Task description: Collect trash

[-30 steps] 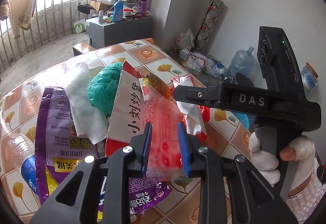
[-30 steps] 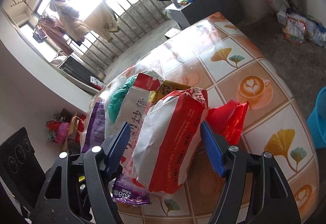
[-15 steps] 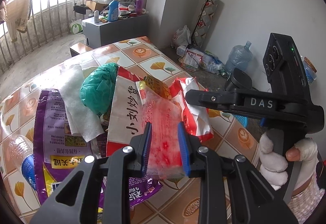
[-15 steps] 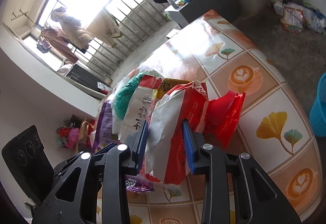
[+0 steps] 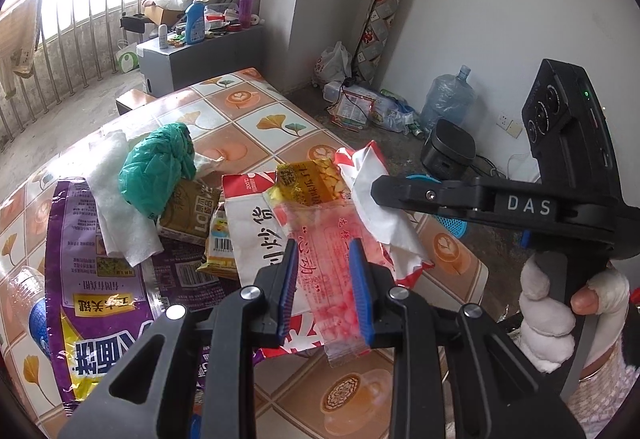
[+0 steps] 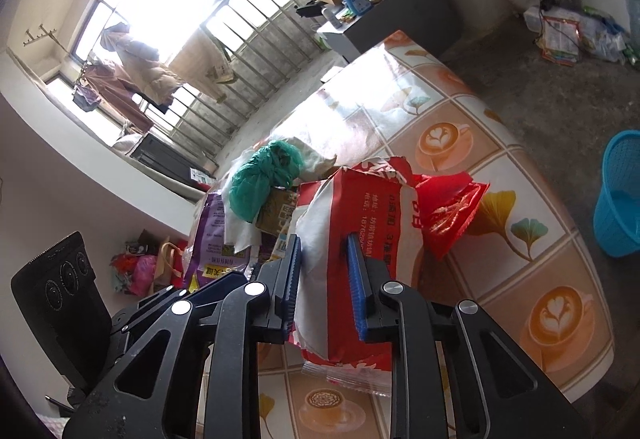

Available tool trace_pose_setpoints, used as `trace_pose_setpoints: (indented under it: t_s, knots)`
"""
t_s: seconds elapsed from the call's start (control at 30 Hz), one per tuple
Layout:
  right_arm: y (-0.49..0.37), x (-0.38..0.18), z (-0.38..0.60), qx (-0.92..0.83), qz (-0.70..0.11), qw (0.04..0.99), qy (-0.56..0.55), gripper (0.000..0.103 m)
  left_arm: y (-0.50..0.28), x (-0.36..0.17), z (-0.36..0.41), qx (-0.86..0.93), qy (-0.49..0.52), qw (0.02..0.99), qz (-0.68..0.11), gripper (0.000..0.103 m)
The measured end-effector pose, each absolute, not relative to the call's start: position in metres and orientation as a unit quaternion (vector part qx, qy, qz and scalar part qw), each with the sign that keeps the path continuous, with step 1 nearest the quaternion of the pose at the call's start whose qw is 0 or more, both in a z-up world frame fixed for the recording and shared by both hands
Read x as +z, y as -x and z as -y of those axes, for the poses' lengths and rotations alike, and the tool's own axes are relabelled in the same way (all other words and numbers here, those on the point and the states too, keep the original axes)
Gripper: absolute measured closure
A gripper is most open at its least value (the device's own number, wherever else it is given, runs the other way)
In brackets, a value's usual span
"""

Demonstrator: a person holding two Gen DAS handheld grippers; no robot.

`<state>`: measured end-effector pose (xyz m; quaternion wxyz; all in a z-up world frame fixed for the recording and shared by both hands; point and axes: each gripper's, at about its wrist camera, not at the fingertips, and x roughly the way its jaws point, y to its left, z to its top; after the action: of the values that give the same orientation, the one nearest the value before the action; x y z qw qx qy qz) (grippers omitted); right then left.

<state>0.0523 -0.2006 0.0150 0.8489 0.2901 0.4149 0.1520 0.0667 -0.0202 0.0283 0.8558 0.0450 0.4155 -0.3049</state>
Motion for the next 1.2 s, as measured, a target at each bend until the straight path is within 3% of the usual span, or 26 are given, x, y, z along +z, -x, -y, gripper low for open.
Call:
trace_pose_setpoints:
  t_s: [0.5, 0.9, 1.2]
  knots:
    - [-0.042, 0.001, 0.223, 0.137, -0.413, 0.848, -0.303, 0.081, -0.062, 0.010, 0.037, -0.316, -0.058, 0.838, -0.441, 0.078]
    - [-0.034, -0.012, 0.240, 0.147, -0.418, 0.836, -0.322, 0.074, -0.068, -0.006, 0.043, -0.308, -0.056, 0.826, -0.468, 0.078]
    - [-0.034, -0.020, 0.257, 0.173, -0.412, 0.812, -0.376, 0.076, -0.077, -0.008, 0.041, -0.346, 0.008, 0.806, -0.480, 0.076]
